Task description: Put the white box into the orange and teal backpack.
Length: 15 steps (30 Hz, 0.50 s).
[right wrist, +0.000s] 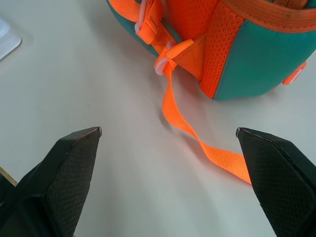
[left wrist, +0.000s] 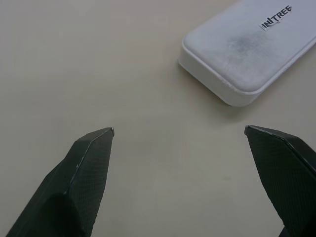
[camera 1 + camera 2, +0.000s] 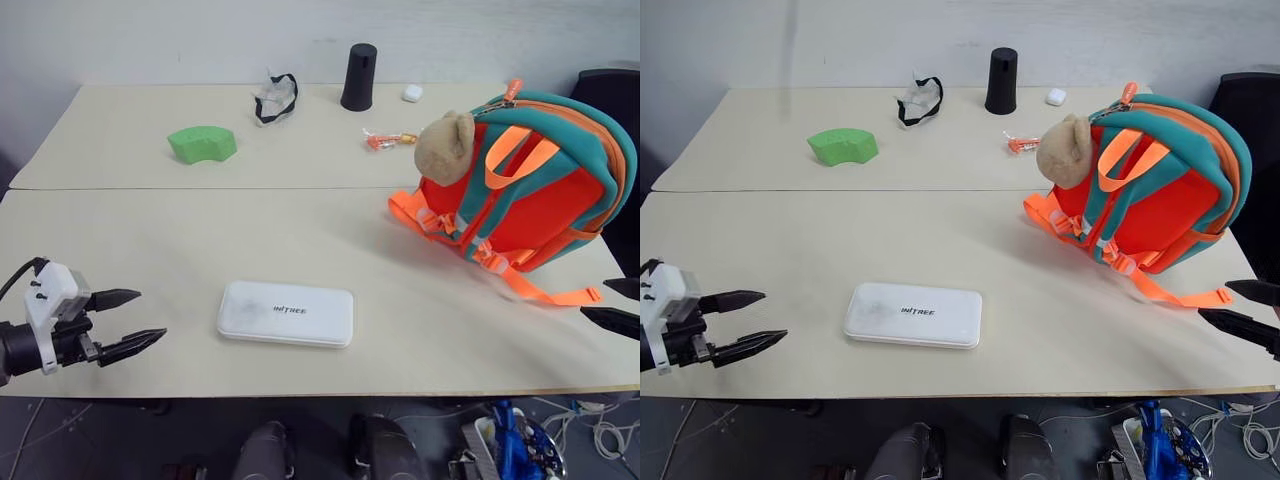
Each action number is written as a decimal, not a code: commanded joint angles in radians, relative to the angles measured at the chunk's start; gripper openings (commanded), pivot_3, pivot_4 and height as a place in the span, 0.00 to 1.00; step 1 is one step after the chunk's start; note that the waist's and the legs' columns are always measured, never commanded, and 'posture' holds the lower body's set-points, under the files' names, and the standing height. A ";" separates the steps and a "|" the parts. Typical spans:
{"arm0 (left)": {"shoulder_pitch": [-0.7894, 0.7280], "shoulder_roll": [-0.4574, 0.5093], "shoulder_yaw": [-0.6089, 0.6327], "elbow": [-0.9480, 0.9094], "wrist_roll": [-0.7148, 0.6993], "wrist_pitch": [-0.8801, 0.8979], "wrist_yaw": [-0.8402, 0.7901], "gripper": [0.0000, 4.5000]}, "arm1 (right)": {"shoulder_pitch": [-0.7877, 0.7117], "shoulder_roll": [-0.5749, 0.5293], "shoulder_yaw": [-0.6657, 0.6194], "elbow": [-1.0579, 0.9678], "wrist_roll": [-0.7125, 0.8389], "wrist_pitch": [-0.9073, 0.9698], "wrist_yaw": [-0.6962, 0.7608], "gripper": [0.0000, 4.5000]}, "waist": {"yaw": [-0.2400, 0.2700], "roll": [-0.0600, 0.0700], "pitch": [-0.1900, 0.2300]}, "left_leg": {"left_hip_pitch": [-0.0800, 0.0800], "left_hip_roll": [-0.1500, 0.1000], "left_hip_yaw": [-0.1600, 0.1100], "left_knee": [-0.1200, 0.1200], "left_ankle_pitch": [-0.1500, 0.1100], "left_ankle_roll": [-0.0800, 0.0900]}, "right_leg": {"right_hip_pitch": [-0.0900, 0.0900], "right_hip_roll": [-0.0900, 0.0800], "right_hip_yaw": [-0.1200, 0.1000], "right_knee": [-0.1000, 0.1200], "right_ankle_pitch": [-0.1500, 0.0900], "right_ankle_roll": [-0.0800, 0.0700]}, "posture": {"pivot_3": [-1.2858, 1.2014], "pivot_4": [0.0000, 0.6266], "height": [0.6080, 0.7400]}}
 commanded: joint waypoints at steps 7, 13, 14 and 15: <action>-0.079 0.011 -0.007 0.010 -0.025 -0.001 0.005 0.91 | -0.018 0.004 -0.022 -0.064 0.031 -0.005 0.014 0.87 | 0.000 0.000 0.000 | 0.000 0.000 0.000 0.000 0.000 0.000 | 0.000 0.000 0.000 0.000 0.000 0.000 | 0.52 0.24 1.00; -0.147 0.041 -0.095 0.061 0.014 -0.042 -0.042 0.51 | -0.049 0.027 0.070 -0.254 0.073 0.021 0.019 0.41 | 0.000 0.000 0.000 | 0.001 0.000 0.001 0.000 0.001 -0.001 | 0.000 0.001 0.000 0.002 0.000 0.000 | 0.52 0.24 1.00; -0.164 0.048 -0.122 0.076 0.024 -0.055 -0.051 0.43 | -0.061 0.035 0.096 -0.293 0.085 0.031 0.013 0.33 | 0.000 0.000 0.000 | 0.001 0.000 0.000 0.000 0.001 -0.001 | 0.000 0.001 0.000 0.002 0.000 0.000 | 0.52 0.24 1.00; -0.176 0.053 -0.142 0.087 0.032 -0.065 -0.058 0.37 | -0.070 0.041 0.113 -0.320 0.092 0.038 0.009 0.25 | 0.000 0.000 0.000 | 0.001 0.000 0.001 0.000 0.001 -0.001 | 0.000 0.001 0.000 0.002 0.000 0.000 | 0.52 0.24 1.00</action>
